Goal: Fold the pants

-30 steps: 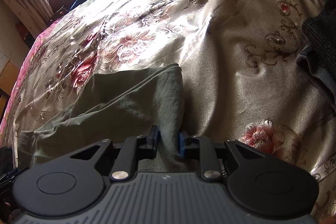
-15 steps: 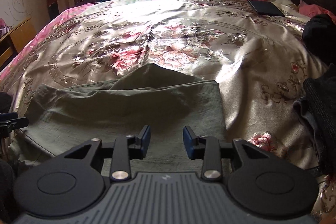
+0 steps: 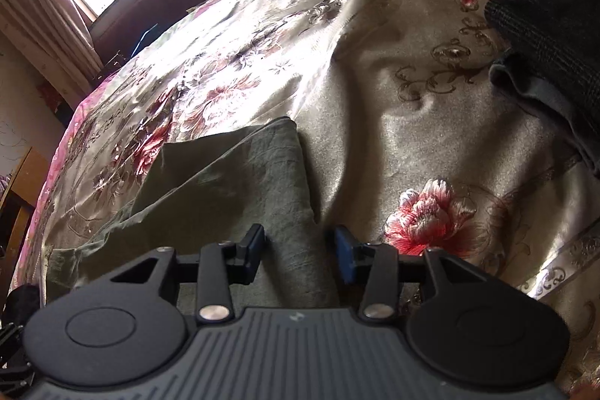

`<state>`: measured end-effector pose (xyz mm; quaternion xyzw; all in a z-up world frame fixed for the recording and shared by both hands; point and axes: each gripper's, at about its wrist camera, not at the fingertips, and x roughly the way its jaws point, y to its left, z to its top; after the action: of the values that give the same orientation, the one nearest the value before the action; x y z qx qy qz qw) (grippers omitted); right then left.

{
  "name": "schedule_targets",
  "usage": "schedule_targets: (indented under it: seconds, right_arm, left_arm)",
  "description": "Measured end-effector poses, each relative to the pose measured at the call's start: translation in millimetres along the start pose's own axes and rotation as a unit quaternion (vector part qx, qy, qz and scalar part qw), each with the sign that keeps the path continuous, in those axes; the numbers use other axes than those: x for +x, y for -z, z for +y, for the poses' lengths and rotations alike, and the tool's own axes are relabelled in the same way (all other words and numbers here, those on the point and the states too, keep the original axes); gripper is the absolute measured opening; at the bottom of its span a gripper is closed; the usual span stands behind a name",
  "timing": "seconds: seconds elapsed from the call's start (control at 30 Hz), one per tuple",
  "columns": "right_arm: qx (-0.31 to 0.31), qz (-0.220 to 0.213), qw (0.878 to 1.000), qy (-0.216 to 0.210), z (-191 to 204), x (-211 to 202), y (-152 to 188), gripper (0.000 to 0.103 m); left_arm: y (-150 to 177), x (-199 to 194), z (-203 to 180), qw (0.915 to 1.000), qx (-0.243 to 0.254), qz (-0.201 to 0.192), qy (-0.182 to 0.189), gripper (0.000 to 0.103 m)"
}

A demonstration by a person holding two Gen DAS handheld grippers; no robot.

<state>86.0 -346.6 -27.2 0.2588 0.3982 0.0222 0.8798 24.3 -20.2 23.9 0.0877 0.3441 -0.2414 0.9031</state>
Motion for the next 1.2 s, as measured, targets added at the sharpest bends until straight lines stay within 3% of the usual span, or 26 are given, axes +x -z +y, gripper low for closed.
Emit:
schedule_targets:
  seconds: [0.13, 0.23, 0.33, 0.4, 0.5, 0.67, 0.7, 0.73, 0.77, 0.87, 1.0, 1.13, 1.2]
  right_arm:
    - [0.012, 0.01, 0.999, -0.033, -8, 2, -11, 0.047]
    - [0.012, 0.015, 0.998, -0.063, -8, -10, -17, 0.036]
    - [0.021, 0.041, 0.995, -0.093, -5, -10, -24, 0.033]
    - [0.013, 0.059, 0.994, -0.088, -1, -3, -26, 0.033]
    - [0.003, 0.066, 0.995, -0.074, -2, 10, -28, 0.036]
    - [0.047, 0.066, 0.991, -0.105, -15, 25, -34, 0.036]
    - [0.059, 0.066, 0.99, -0.109, -17, 26, -36, 0.032]
    - [0.077, 0.065, 0.988, -0.117, -20, 25, -37, 0.018]
    - [0.091, 0.066, 0.986, -0.124, -22, 23, -39, 0.009]
    - [0.129, 0.063, 0.979, -0.143, -26, 11, -44, 0.009]
    - [0.131, 0.059, 0.977, -0.16, -17, 0, -54, 0.007]
    - [0.11, 0.076, 0.982, -0.135, -6, 10, -59, 0.007]
    - [0.1, 0.091, 0.983, -0.125, -4, 17, -60, 0.011]
  left_arm:
    - [0, 16, -51, 0.9947, 0.086, -0.002, 0.056, 0.072]
    - [-1, 24, -79, 0.9872, 0.138, -0.003, 0.08, 0.072]
    - [-5, 32, -91, 0.9833, 0.151, 0.008, 0.101, 0.072]
    - [-8, 36, -99, 0.9812, 0.163, 0.009, 0.103, 0.072]
    - [-12, 40, -112, 0.9781, 0.177, 0.002, 0.11, 0.072]
    - [-23, 51, -137, 0.9726, 0.198, -0.009, 0.122, 0.072]
    - [-24, 54, -142, 0.9714, 0.202, -0.008, 0.124, 0.072]
    - [-26, 57, -147, 0.9706, 0.206, -0.006, 0.125, 0.072]
    - [-27, 58, -151, 0.97, 0.208, -0.008, 0.126, 0.072]
    - [-34, 62, -157, 0.9702, 0.205, -0.018, 0.128, 0.072]
    - [-41, 69, -163, 0.9739, 0.193, -0.028, 0.117, 0.074]
    - [-46, 84, -168, 0.9785, 0.18, -0.024, 0.097, 0.073]
    - [-49, 93, -165, 0.9827, 0.164, -0.008, 0.086, 0.058]
